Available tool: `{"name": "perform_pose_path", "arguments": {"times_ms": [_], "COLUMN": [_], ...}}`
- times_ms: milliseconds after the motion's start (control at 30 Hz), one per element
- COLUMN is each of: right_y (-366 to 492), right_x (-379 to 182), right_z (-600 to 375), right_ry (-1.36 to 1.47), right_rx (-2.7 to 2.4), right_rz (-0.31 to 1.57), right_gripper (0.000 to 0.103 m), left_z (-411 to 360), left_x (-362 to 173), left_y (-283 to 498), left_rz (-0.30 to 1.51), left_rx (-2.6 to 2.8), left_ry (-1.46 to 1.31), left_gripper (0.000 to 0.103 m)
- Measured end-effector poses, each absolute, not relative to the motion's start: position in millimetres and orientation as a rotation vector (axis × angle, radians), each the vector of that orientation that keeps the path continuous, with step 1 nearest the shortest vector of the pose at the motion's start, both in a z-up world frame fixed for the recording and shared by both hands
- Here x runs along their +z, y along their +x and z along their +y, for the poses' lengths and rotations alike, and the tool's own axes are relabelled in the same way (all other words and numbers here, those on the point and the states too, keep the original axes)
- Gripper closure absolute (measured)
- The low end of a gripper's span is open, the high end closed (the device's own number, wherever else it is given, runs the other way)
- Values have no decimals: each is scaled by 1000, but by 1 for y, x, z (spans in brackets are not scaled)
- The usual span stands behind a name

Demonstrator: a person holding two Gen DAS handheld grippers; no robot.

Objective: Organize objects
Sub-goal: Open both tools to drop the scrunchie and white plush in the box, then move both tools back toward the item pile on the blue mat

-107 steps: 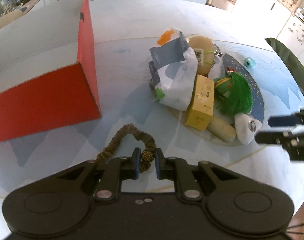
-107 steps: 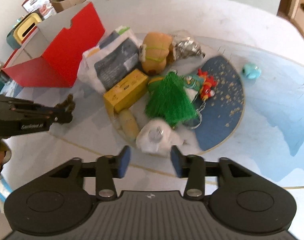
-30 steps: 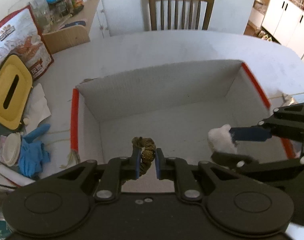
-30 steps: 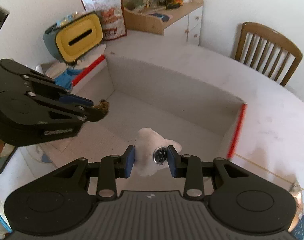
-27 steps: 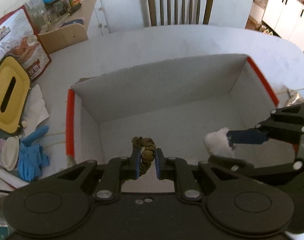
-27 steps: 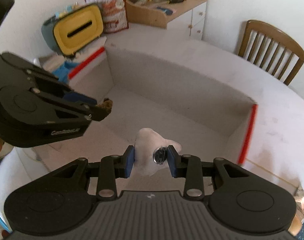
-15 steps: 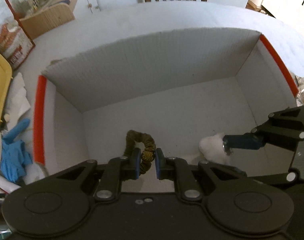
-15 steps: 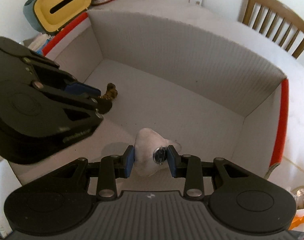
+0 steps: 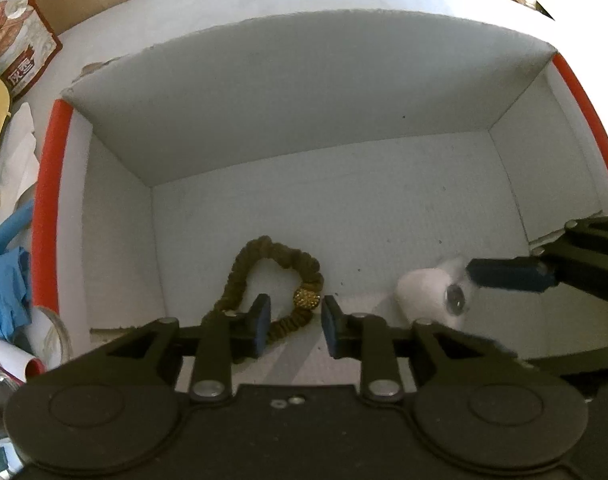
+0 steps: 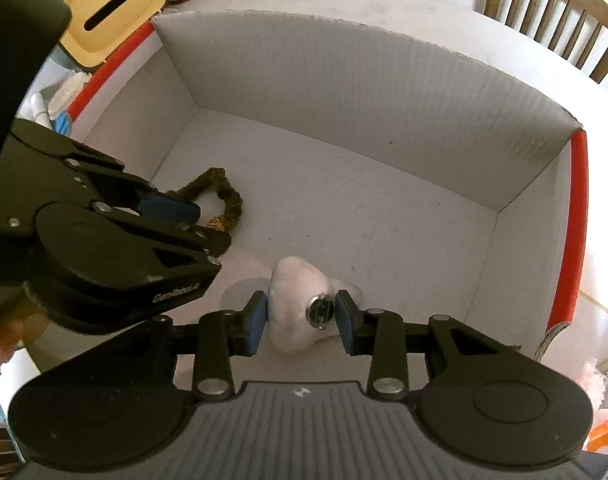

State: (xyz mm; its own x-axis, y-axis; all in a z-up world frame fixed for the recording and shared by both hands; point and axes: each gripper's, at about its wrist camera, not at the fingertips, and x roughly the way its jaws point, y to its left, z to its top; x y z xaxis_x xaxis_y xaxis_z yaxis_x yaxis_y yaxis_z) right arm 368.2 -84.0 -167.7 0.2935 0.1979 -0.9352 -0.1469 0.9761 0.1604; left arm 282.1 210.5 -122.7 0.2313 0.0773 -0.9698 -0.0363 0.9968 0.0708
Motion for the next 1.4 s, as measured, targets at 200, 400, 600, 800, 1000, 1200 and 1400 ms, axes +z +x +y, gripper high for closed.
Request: {"name": "perform_pose_path", "arguments": {"times_ms": [200,400,600,800,1000,1200,1400], "right_y": [362,347,332,312,284,253,223], "right_x": [-156,-131,-107,-87,-69,-53,-42], "right_z": [-86,-91,-98,-105,-123,-142,-166], "right_ry": [57,80,102,123,159,169,202], "right_rx": [235,255,268,281,277,254,229], "right_rz": [1212,1149,1086,1023,967,909,843], "right_gripper": [47,47,45,44,40,38,35], "left_z": [213,210,203,180,160,141,115], "left_x": [-107,-81,-54,-38,-17,-10,-8], "left_y": [268,252,243,232,214,197,184], "left_rz": [1298,1233,1169,1093,1025,976,926], "left_rx": [71,56,36,15,-1,-16,-28], "left_ry": [13,7,-1,25,42,50,66], "left_gripper": [62,54,51,46,43,40,35]}}
